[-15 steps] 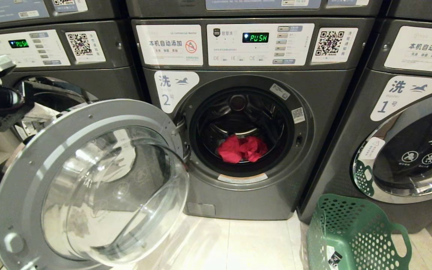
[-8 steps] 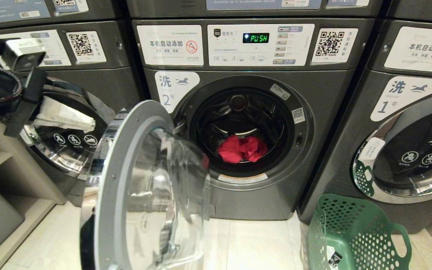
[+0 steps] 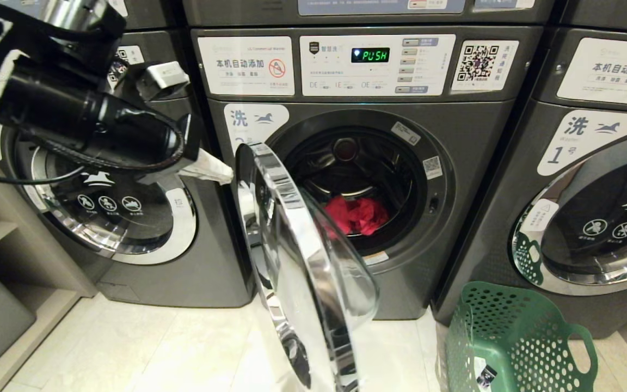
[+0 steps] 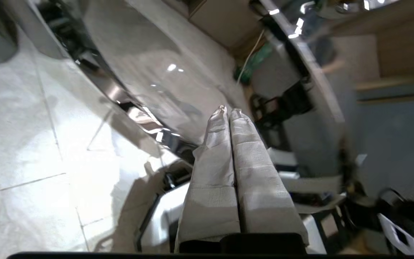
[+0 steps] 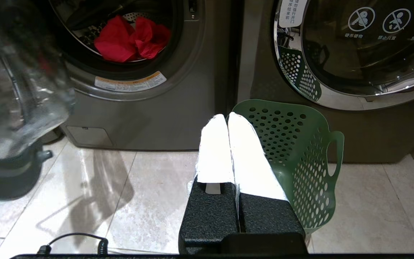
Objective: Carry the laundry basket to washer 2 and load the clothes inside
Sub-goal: Close the washing machine door with the left hand, then press the washing machine door tightly with the right hand
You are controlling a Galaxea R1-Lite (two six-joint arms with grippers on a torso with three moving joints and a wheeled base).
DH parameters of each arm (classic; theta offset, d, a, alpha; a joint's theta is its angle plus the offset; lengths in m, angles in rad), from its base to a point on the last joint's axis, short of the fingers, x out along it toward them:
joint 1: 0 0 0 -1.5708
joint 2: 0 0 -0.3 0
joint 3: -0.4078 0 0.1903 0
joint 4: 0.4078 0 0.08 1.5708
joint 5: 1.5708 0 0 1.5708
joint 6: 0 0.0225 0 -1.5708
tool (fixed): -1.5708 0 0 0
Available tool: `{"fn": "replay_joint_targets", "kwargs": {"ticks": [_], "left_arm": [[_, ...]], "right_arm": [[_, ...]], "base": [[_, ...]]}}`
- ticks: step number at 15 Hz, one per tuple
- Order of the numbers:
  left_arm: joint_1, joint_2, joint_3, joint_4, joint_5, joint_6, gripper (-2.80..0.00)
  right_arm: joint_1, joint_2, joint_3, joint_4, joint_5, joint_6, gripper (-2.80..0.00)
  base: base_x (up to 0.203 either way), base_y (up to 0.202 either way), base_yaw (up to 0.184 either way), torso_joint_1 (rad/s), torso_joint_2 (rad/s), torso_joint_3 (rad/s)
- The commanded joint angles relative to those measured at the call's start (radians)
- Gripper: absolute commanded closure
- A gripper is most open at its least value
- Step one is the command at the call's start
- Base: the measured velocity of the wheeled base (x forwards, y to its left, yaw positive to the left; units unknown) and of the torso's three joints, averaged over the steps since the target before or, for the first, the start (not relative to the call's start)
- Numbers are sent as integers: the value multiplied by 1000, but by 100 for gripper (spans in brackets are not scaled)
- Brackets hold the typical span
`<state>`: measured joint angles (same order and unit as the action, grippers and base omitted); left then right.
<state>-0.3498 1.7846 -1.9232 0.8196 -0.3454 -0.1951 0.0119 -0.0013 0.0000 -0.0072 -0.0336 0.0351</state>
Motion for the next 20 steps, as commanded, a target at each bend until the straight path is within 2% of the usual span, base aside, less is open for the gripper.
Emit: {"fn": "replay_joint_targets", "kwargs": {"ticks": [1, 3, 4, 7, 9, 10, 11, 12, 13, 16, 20], "left_arm": [[-25, 75, -1, -29, 42, -1, 0], [-64, 145, -2, -118, 64, -6, 0], [-82, 192, -2, -204, 67, -7, 0], [-135, 349, -3, -580, 95, -6, 0], [-160, 453, -6, -870, 119, -3, 0], [-169, 495, -8, -1011, 136, -2, 0], [-180, 529, -9, -1132, 161, -1, 0], [-189, 539, -10, -1182, 190, -2, 0], [-191, 529, -10, -1212, 191, -5, 0], [-192, 500, -10, -1279, 188, -6, 0], [-189, 432, -10, -1278, 193, -8, 0]], "right_arm": [[0, 1, 0, 0, 0, 0, 0], [0, 1, 0, 0, 0, 0, 0], [0, 1, 0, 0, 0, 0, 0], [0, 1, 0, 0, 1, -5, 0], [0, 1, -1, 1, 3, -19, 0], [0, 1, -1, -1, 6, -43, 0], [0, 1, -16, 0, 12, -117, 0], [0, 2, -58, 2, 15, -167, 0], [0, 12, -111, 10, 14, -196, 0], [1, 207, -230, 29, 12, -217, 0], [9, 796, -620, -32, 21, -196, 0]], "base": [[0, 0, 0, 0, 0, 0], [0, 0, 0, 0, 0, 0], [0, 0, 0, 0, 0, 0], [0, 0, 0, 0, 0, 0], [0, 0, 0, 0, 0, 0], [0, 0, 0, 0, 0, 0], [0, 0, 0, 0, 0, 0], [0, 0, 0, 0, 0, 0], [0, 0, 0, 0, 0, 0], [0, 0, 0, 0, 0, 0], [0, 0, 0, 0, 0, 0]]}}
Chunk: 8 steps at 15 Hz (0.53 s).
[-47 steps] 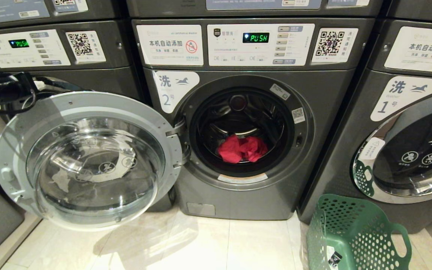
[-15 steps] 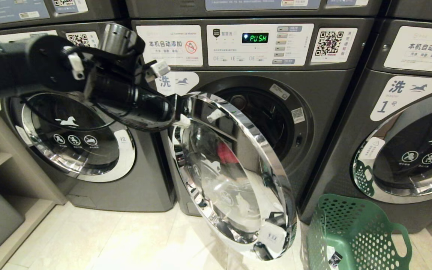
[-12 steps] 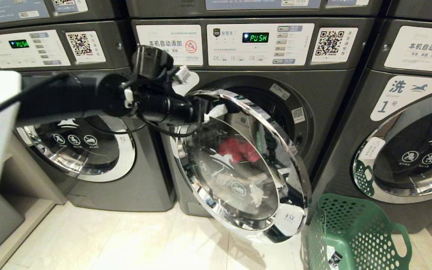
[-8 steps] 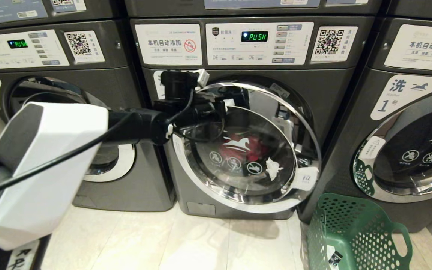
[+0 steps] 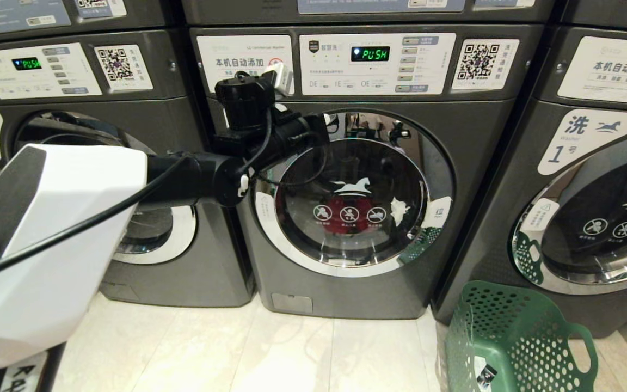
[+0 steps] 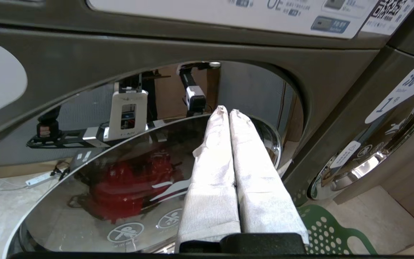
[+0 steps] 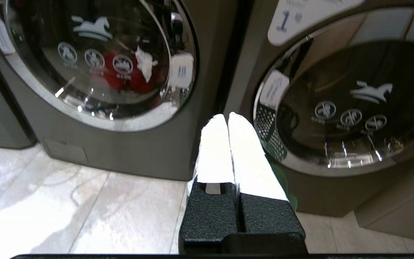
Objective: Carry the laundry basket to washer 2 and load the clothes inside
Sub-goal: Press the washing machine door tightly with the right hand
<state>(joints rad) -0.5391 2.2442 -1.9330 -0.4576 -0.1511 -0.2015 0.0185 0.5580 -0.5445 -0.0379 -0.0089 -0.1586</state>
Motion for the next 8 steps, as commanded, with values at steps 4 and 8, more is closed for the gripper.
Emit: {"fn": "replay_joint_targets", "kwargs": {"ticks": [4, 8], "left_arm": [[10, -25, 0, -1, 0, 0, 0], [30, -67, 2, -4, 11, -1, 0]], "right_arm": [[70, 826, -462, -46, 75, 9, 0], [152, 1188, -617, -104, 131, -11, 0]], "base": [[0, 0, 0, 0, 0, 0], [0, 0, 0, 0, 0, 0]]}}
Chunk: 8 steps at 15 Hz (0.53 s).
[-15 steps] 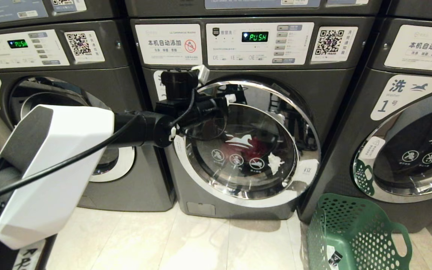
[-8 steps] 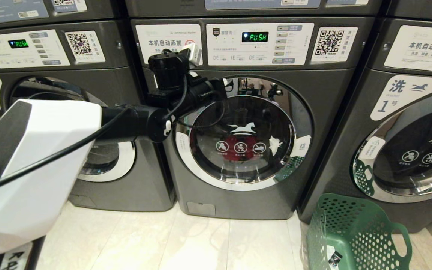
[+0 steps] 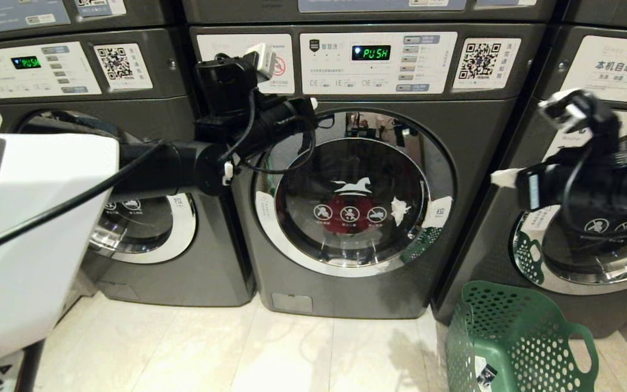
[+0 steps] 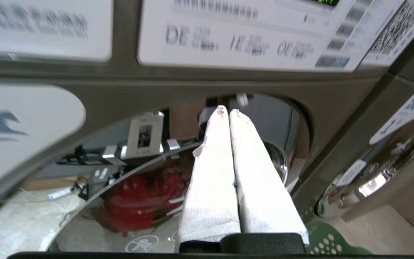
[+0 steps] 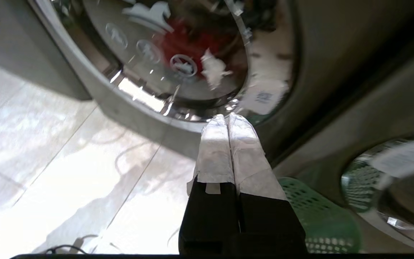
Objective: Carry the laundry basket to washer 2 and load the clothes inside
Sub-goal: Press the washing machine door tightly with the right hand
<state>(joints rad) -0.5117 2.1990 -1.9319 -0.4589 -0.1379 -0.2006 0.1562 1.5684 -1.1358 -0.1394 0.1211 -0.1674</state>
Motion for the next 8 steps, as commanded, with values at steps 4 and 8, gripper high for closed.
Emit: {"fn": "replay_joint_targets", "kwargs": {"ticks": [4, 8], "left_arm": [[41, -101, 0, -3, 1, -2, 0], [70, -156, 1, -1, 3, -3, 0]], "right_arm": [[-17, 445, -184, -114, -42, 0, 0], [-84, 596, -342, -130, -97, -3, 0]], "base": [[0, 0, 0, 0, 0, 0], [0, 0, 0, 0, 0, 0]]}}
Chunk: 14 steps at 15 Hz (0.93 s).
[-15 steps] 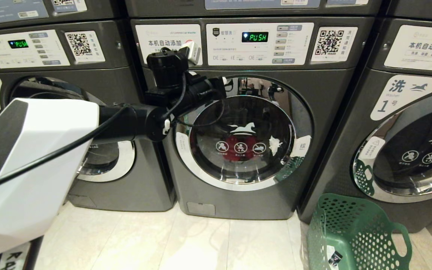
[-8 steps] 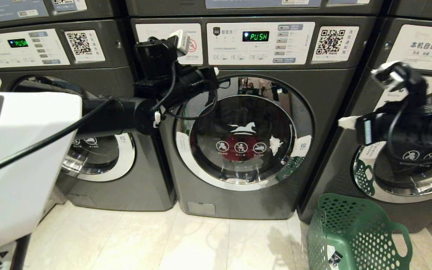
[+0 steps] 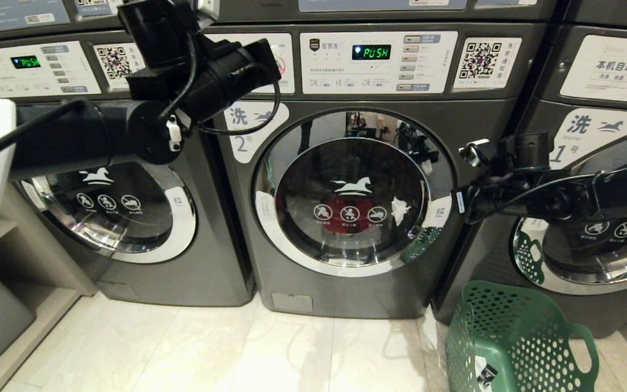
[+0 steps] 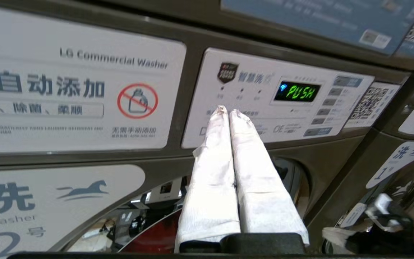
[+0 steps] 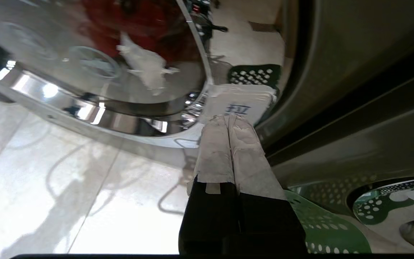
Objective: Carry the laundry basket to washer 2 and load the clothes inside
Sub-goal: Press the washing machine door tightly with the right hand
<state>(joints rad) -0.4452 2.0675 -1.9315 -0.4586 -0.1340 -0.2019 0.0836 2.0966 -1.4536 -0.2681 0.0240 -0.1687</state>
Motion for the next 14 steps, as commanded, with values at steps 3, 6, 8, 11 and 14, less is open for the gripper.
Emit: {"fn": "replay_joint_targets", "kwargs": {"ticks": [3, 6, 8, 11, 14], "left_arm": [[11, -45, 2, -2, 1, -1, 0], [11, -44, 6, -2, 4, -1, 0], [23, -41, 6, -2, 2, -1, 0], [37, -43, 6, -1, 2, -1, 0], [51, -47, 6, 0, 3, -1, 0]], "right_arm": [[-18, 145, -89, -5, -2, -2, 0], [-19, 212, -173, -10, 0, 2, 0], [-18, 269, -259, -16, -2, 2, 0], [-18, 342, -366, -25, -2, -2, 0], [-18, 361, -373, -32, -4, -2, 0]], "base": [[0, 0, 0, 0, 0, 0], [0, 0, 0, 0, 0, 0], [0, 0, 0, 0, 0, 0], [0, 0, 0, 0, 0, 0], [0, 0, 0, 0, 0, 0]]}}
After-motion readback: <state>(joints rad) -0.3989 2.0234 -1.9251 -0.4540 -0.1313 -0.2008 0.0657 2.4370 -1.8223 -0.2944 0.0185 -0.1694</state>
